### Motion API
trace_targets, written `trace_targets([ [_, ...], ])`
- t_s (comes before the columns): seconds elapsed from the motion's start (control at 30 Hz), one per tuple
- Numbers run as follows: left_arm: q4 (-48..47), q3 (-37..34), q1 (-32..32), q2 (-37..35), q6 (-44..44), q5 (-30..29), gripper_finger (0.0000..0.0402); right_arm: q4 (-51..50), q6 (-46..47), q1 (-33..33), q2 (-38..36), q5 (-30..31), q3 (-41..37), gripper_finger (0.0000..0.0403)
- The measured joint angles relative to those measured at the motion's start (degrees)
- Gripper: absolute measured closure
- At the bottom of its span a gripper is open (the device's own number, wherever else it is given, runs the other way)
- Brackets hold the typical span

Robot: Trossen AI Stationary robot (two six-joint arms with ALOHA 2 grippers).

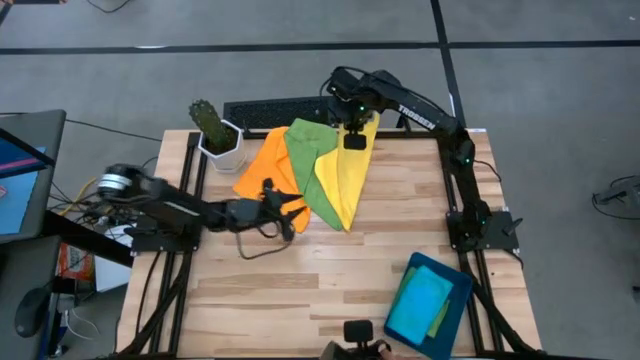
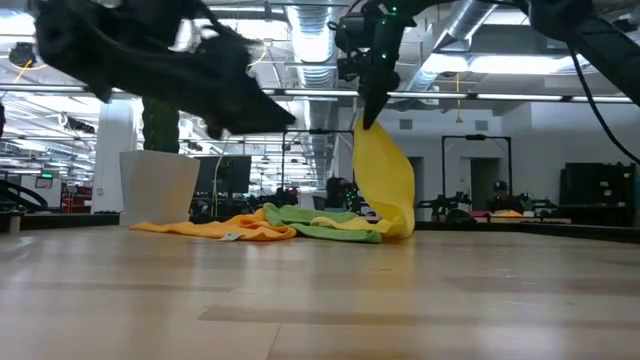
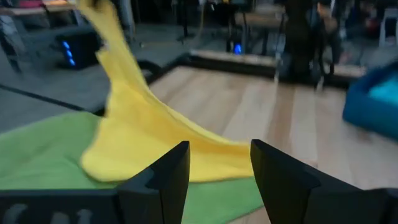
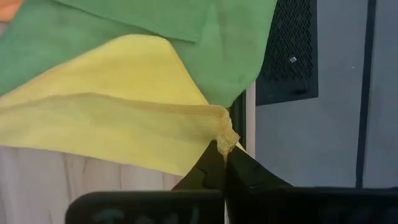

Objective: Fold microfiber towels
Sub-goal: Fold the yellow microfiber towel

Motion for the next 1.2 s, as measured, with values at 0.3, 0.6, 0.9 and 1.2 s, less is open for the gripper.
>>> trace_targets([
  [0.3, -3.7, 14.7, -0.3, 19.3, -10.3, 3.5, 0.0192, -0.4, 0.9, 0.1, 0.5, 0.1, 0.0, 0.0389],
  [0.6, -7.7, 25.4, -4.1, 28.5, -11.0, 0.8, 0.0173, -1.0, 0.9, -1.7, 0.0, 0.2, 0.0, 0.039],
  [0.9, -15.4, 35.3, -4.7, 34.8, -10.5, -4.2, 0.0173, -1.5, 0.9, -2.3, 0.0, 0.1, 0.0, 0.0385],
  [1.2, -20.5, 38.2, -2.9, 36.3, -14.1, -5.6, 0.0177, -2.2, 0.5, -2.3, 0.0, -0.1, 0.0, 0.0382],
])
